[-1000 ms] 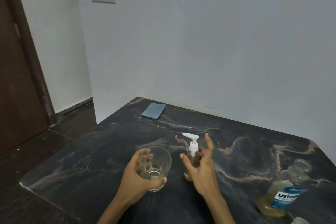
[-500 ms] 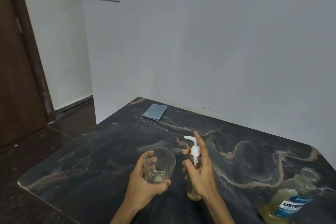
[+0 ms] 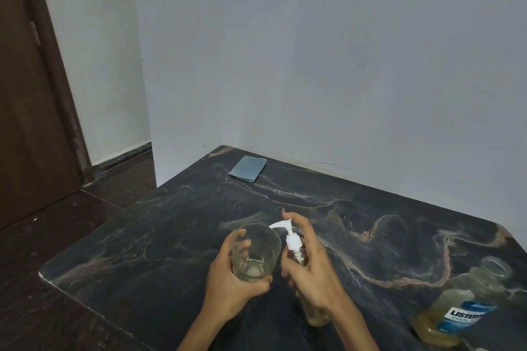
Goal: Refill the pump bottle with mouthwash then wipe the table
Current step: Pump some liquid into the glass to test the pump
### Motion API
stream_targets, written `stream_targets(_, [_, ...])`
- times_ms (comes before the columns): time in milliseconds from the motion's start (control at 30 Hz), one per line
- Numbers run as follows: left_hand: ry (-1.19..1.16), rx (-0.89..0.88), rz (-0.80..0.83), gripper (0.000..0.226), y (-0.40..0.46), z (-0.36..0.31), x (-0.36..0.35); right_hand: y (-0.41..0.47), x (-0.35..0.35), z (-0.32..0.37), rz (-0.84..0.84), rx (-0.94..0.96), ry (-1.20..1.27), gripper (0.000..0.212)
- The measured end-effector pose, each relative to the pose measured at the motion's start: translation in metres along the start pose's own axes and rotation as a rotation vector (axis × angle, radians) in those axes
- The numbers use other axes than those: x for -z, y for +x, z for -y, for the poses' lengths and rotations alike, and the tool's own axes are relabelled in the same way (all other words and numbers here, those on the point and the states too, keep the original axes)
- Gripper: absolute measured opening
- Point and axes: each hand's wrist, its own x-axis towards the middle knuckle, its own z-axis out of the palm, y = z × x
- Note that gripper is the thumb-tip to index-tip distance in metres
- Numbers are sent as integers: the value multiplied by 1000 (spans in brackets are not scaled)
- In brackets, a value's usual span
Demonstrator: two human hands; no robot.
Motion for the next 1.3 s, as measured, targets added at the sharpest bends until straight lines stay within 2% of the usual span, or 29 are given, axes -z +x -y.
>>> stream_targets(167, [19, -19, 2, 92, 1, 2, 0, -1, 0, 6, 63, 18, -84, 76])
stream_targets(500, [32, -34, 0, 91, 0, 2, 0, 2, -3, 7, 3, -53, -230, 55])
stream_targets(767, [30, -26, -5, 92, -1, 1, 0, 3, 5, 15, 90, -54, -122, 81])
stream_targets(1000, [40, -38, -12, 91, -1, -3, -1, -1, 3, 13, 101, -79, -118, 62])
stream_targets(1100, [43, -43, -12, 92, -1, -3, -1, 0, 2, 13, 91, -81, -119, 61])
stream_targets(1300, [46, -46, -5, 93, -1, -2, -1, 1, 4, 17, 103, -20, -176, 89])
